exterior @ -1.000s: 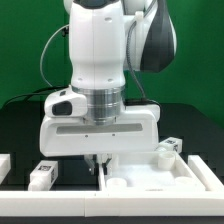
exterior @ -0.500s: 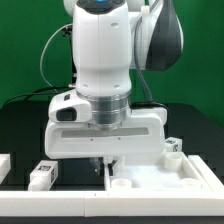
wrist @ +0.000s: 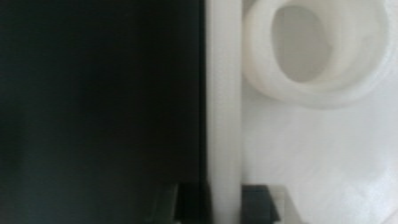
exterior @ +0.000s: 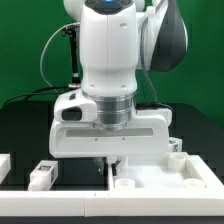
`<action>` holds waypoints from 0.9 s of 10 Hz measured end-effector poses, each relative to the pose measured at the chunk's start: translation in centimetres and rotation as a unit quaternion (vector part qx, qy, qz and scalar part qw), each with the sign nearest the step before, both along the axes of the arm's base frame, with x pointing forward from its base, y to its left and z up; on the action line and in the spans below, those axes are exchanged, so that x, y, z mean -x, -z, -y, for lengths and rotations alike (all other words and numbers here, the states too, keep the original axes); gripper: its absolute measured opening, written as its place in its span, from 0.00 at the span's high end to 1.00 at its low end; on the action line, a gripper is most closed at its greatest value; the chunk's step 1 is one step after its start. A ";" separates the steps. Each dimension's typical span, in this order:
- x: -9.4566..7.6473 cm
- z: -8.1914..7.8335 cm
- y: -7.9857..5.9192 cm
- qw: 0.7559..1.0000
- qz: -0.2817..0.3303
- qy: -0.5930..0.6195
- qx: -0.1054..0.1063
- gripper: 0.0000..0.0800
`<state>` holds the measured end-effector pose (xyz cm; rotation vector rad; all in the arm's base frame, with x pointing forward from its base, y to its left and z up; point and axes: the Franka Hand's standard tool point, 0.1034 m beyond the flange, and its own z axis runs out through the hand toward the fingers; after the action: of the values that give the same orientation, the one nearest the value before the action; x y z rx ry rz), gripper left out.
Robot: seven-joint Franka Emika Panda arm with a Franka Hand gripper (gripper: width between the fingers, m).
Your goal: Assemble one leg
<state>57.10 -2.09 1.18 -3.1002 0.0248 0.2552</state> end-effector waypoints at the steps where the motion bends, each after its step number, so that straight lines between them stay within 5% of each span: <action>1: 0.0 0.0 0.0 1.000 0.000 0.000 0.000 0.93; 2: 0.0 0.0 0.0 1.000 0.000 -0.001 0.000 0.69; 3: 0.1 -0.2 -0.3 1.000 -0.007 -0.001 -0.002 0.69; 5: 0.5 -1.4 -3.9 1.000 -0.018 -0.008 -0.010 0.30; 9: 0.6 -1.8 -4.2 1.000 -0.018 -0.011 -0.011 0.19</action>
Offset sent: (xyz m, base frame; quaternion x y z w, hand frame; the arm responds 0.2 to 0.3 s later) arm -0.0192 0.0164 0.0644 0.0286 -0.0680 0.0240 0.9970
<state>56.55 -0.29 5.40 -3.0759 -0.0106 0.3090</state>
